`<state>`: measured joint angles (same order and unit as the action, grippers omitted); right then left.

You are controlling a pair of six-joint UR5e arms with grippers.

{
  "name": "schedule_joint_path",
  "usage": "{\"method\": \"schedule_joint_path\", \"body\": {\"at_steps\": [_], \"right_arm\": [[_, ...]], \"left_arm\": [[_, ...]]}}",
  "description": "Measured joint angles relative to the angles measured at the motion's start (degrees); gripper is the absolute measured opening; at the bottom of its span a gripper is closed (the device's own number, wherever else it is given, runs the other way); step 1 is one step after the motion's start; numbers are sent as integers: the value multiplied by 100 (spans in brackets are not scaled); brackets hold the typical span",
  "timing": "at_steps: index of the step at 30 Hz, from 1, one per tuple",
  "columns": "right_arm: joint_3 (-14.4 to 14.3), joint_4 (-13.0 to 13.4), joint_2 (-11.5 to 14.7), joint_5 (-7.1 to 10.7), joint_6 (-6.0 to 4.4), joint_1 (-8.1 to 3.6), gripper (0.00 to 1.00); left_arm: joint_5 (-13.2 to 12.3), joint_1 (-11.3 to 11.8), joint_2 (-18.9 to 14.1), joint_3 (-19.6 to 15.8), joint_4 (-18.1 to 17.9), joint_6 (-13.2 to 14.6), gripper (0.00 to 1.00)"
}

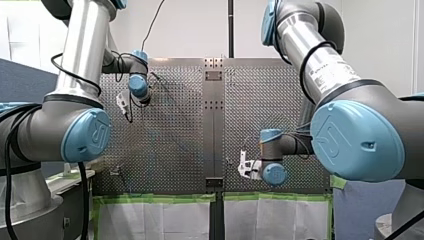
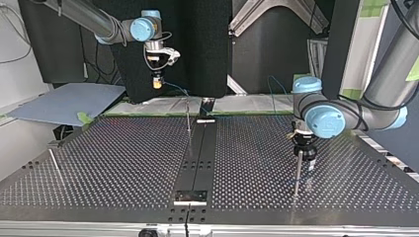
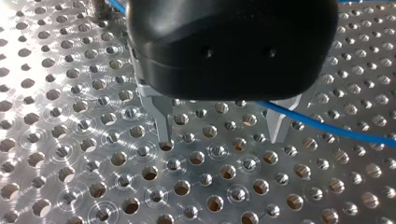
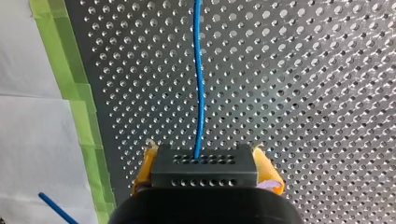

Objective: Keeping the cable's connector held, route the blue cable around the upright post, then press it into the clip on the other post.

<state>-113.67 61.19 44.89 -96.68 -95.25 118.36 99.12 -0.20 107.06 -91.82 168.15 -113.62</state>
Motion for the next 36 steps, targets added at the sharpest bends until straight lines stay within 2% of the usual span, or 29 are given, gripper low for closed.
{"method": "schedule_joint_path", "body": {"at_steps": [4, 8, 23, 31, 36], "right_arm": [[-1, 76, -43, 87, -36, -34, 0], [-2, 93, -55, 130, -42, -55, 0], [-4, 96, -62, 140, -17, -62, 0], [-3, 95, -62, 140, -13, -62, 0], [-3, 89, -62, 141, -12, -62, 0]], "left_arm": [[-1, 2, 1, 0, 6, -90, 100], [17, 14, 0, 0, 7, -294, 100], [-98, 0, -2, 0, -70, -1056, 100], [179, 0, -31, 0, 144, -1469, 100], [410, 0, -172, -1, 111, -1723, 100]]}}
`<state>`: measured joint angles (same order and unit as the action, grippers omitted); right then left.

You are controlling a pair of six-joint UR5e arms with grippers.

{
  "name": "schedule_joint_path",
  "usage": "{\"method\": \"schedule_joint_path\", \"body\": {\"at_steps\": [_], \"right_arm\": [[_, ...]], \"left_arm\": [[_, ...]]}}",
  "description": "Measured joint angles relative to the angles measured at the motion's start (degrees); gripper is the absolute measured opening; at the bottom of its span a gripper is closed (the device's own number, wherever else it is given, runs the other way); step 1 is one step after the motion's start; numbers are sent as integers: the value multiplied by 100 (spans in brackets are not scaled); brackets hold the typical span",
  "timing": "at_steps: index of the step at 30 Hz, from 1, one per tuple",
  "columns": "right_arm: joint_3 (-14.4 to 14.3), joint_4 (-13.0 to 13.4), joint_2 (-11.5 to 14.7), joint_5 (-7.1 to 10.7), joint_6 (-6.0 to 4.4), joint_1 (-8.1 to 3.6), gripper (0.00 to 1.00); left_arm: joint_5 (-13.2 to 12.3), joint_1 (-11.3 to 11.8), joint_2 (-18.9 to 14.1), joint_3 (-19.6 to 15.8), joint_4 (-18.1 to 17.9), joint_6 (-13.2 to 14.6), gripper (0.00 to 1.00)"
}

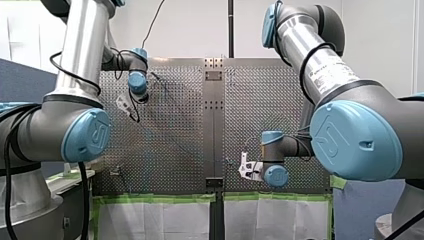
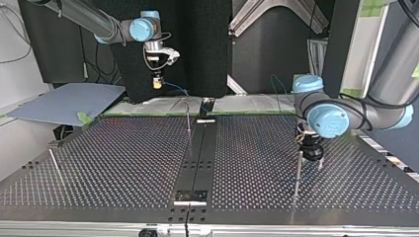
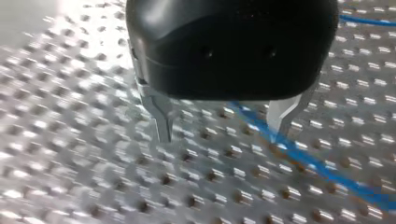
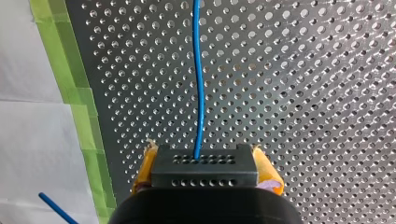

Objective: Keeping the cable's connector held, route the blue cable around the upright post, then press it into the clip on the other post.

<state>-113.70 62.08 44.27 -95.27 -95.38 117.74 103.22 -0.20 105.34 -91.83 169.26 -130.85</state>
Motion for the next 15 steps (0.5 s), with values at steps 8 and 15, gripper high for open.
{"method": "schedule_joint_path", "body": {"at_steps": [8, 15], "right_arm": [[0, 3, 0, 8, 5, 0, 0], [0, 1, 0, 8, 8, -1, 0]], "left_arm": [[52, -1, -196, -1, -52, -418, 100], [-103, -9, -209, -1, -3, -754, 100]]}}
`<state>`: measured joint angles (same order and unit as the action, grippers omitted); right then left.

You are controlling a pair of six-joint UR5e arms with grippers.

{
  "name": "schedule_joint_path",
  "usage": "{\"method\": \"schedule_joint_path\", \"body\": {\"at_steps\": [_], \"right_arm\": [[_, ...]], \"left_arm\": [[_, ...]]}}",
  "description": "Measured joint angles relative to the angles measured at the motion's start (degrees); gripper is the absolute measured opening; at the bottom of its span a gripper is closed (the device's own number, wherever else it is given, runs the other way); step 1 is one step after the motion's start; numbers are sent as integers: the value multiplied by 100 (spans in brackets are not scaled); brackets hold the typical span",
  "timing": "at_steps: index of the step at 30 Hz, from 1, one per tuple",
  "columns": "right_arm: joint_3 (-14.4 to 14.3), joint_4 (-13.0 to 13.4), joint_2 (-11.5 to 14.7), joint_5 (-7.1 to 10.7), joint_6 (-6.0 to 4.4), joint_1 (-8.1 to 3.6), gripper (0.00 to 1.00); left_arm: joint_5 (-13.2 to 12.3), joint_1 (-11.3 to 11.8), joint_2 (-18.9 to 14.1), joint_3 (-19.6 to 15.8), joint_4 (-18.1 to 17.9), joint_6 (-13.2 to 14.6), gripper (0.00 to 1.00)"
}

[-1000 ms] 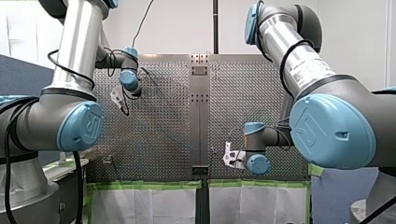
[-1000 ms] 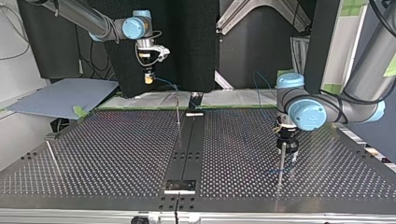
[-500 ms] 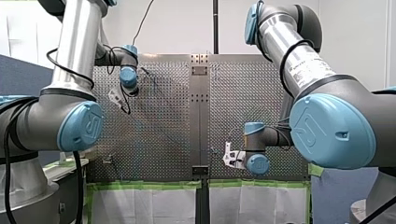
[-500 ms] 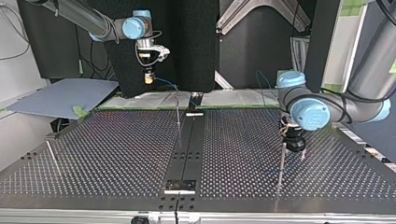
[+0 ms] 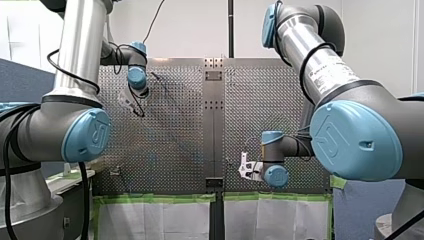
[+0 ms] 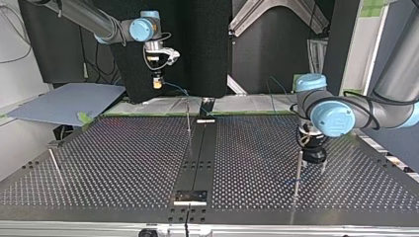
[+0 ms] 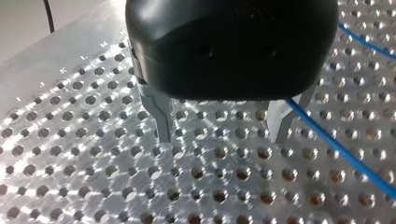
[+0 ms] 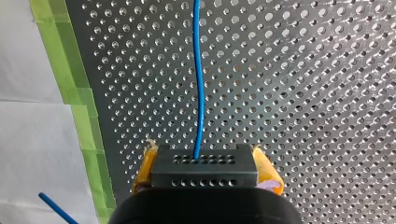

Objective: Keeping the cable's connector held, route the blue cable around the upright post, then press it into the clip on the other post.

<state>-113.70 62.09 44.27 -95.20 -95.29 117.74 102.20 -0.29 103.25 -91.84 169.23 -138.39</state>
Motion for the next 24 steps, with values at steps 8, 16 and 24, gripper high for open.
{"method": "schedule_joint_path", "body": {"at_steps": [8, 16, 24], "right_arm": [[0, -2, 0, 2, 7, 1, 0], [0, -2, 0, 7, 9, 2, 0], [0, 5, 0, 35, 15, 0, 0]], "left_arm": [[-299, -27, -109, -1, 65, -391, 100], [-371, -46, -181, -64, 216, -655, 100], [-457, -26, -409, -389, 120, -668, 100]]}}
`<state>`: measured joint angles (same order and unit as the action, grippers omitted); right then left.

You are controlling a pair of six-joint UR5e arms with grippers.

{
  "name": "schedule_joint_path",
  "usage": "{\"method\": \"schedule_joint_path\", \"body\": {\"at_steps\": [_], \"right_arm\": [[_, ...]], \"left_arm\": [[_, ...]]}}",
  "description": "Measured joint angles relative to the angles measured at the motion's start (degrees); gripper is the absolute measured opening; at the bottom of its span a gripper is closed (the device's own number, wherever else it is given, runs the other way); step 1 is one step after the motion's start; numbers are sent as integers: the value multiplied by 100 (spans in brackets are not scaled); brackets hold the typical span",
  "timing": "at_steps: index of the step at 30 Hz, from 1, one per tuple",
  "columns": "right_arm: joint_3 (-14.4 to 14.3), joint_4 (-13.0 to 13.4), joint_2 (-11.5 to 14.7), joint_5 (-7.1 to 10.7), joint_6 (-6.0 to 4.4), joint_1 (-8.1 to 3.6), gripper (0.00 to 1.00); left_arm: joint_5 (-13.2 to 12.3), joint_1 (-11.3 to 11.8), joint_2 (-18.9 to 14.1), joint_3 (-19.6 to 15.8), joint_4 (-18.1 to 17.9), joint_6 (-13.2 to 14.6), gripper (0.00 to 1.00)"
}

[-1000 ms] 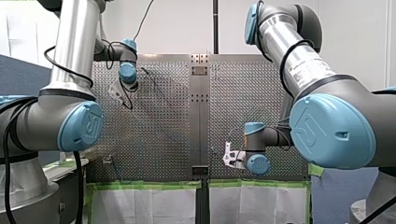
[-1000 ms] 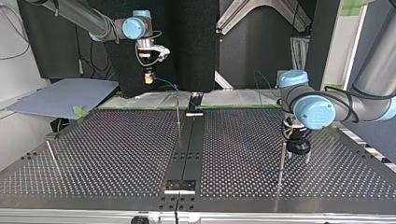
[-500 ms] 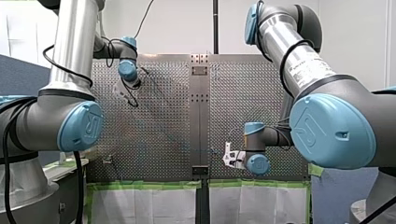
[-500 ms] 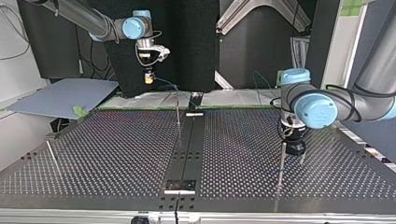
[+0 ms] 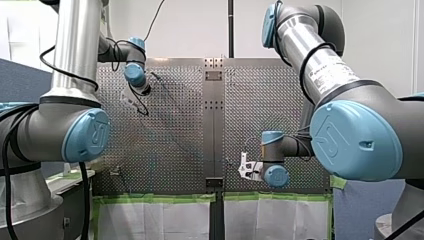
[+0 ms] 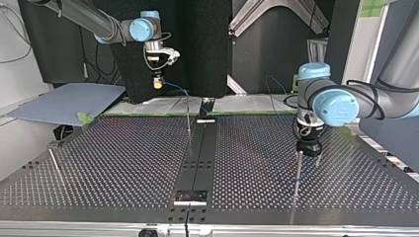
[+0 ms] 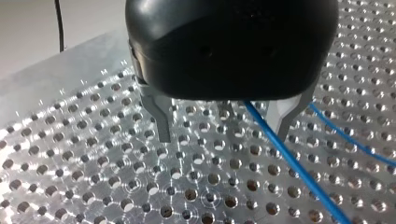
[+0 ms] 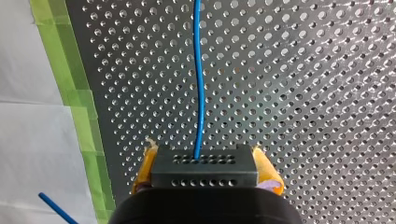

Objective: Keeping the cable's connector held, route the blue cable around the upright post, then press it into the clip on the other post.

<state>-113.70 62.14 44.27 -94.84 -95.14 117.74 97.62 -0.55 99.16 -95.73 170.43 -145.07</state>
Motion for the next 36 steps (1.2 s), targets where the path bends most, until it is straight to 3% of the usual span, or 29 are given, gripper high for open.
{"method": "schedule_joint_path", "body": {"at_steps": [19, 36], "right_arm": [[0, -5, 0, 8, 9, 0, 0], [0, 1, 0, 9, 3, 2, 0]], "left_arm": [[-129, -14, -624, -574, -37, 292, 100], [-59, -48, -1457, -714, 455, 1095, 100]]}}
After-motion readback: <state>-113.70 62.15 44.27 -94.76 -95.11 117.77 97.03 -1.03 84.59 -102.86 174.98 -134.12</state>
